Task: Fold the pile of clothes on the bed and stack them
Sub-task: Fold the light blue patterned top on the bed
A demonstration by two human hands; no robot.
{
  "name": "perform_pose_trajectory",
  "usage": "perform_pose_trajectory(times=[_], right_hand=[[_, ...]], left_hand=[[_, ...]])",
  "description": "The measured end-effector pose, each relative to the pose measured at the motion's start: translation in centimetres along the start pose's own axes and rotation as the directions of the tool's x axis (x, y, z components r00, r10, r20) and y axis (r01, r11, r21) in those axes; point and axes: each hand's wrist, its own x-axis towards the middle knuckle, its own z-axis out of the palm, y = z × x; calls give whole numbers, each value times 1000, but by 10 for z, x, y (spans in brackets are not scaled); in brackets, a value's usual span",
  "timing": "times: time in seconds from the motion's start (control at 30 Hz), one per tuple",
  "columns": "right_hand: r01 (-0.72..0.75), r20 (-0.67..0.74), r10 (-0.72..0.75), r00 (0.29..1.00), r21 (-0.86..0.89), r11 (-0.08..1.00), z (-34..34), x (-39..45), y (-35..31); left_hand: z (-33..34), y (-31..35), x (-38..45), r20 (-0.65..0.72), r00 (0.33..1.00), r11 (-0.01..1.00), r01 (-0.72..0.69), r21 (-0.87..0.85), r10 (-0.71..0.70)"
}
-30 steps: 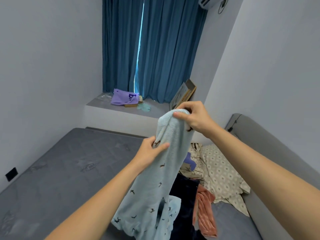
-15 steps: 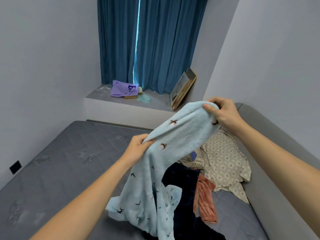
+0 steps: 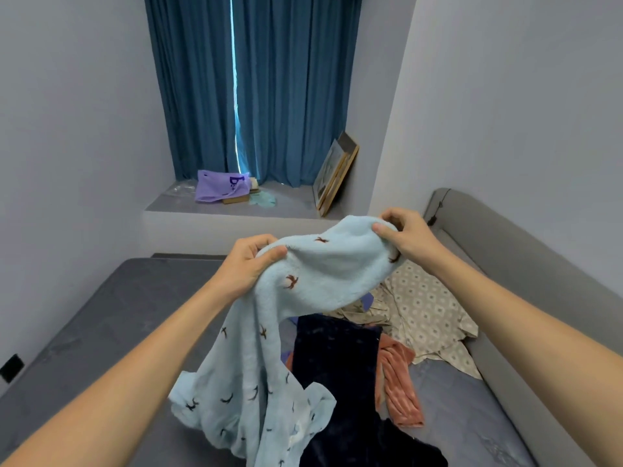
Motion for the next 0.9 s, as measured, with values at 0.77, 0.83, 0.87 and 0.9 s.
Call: perform_pose_trajectory(times=[0.77, 0.83, 0.87, 0.9], right_hand=[[-28, 449, -124, 885, 318, 948, 123, -4, -37], [-34, 414, -106, 904, 315, 948, 110, -3, -30], [-43, 385, -86, 919, 314, 948, 102, -2, -27], [-55, 347, -62, 936, 316, 947, 93, -1, -24]], left_hand=[[16, -74, -66, 75, 964, 966, 258, -30, -255], [12, -86, -75, 106, 948, 953, 304, -18, -300], [9, -91, -79, 121, 942, 948, 317, -3, -314], [7, -96, -83, 137, 935, 945, 327, 15, -326]])
